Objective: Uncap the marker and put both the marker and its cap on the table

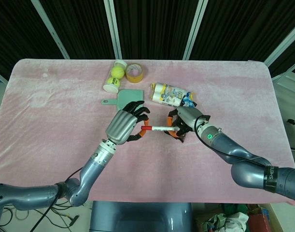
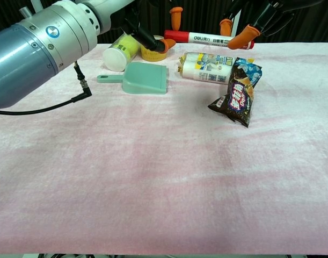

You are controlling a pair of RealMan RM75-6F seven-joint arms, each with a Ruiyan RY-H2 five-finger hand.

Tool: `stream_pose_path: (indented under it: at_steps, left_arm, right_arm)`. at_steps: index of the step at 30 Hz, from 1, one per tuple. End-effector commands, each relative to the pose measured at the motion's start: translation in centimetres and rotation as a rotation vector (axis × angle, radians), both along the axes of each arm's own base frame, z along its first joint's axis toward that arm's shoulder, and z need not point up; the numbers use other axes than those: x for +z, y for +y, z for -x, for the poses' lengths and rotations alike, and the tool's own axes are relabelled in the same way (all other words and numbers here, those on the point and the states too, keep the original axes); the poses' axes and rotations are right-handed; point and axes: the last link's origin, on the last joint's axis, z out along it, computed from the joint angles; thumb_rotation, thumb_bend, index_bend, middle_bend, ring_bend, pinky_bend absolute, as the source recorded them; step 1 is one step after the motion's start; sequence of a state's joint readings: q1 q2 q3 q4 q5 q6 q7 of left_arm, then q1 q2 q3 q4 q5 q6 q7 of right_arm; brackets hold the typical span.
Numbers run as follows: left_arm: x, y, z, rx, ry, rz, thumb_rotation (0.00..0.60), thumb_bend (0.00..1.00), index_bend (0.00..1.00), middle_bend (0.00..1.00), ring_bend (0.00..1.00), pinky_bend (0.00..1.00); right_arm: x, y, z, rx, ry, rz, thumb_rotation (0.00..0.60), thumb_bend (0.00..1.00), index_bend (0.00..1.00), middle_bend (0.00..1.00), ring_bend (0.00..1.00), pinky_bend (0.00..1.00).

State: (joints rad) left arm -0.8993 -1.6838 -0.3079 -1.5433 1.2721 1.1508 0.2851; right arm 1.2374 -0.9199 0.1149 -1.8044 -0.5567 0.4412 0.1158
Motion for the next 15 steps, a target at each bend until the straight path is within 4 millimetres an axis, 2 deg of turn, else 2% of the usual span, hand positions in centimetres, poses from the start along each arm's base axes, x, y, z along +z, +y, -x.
stream_pose_path:
  at_steps: [1,15]
  left_arm:
    - [0.2,0.1,0.1,-0.007,0.004,-0.011,0.600,0.52,0.64,0.31,0.11,0.17]
    - [0.5,0.3,1.1,0.010,0.022,0.002,0.600,0.53,0.65,0.31,0.11,0.17]
  right_arm:
    - [-0.1,0.0,0.1,0.002,0.004,0.000,0.600,0.43,0.84,1.00,1.00,1.00]
    - [-0.2,-0.1,1.0,0.009,0.037,0.012,0.600,0.44,0.85,1.00,1.00,1.00]
